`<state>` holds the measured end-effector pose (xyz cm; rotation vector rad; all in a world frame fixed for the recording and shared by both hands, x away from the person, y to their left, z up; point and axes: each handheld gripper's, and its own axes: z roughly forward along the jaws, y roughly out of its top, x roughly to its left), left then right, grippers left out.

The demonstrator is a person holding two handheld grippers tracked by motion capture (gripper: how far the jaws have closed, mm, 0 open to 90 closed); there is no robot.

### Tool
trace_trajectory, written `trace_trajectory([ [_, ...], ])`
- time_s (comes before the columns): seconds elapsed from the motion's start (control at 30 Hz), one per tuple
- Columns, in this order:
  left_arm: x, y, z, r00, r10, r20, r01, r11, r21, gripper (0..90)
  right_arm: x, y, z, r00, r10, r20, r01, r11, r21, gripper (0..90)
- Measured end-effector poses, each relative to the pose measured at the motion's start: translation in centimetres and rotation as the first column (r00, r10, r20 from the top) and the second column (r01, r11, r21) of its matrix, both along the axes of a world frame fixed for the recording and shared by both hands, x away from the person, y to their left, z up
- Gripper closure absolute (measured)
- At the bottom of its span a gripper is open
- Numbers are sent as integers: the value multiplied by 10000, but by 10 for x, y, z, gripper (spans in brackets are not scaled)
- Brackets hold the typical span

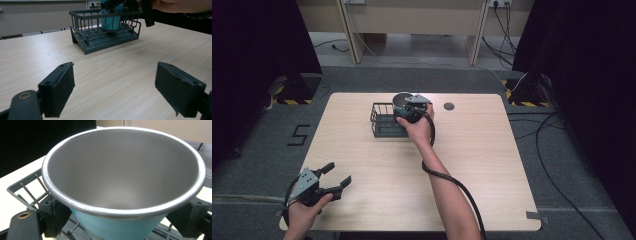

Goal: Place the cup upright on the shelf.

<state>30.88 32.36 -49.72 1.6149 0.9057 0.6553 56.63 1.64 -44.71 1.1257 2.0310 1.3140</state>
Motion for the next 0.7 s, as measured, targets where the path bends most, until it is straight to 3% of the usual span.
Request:
trace_trajectory([
  [0.7, 0, -1, 0, 10000, -6, -1, 6, 10000, 15, 154, -16, -4, 9, 9999, -79, -140, 83, 9996, 287, 156],
])
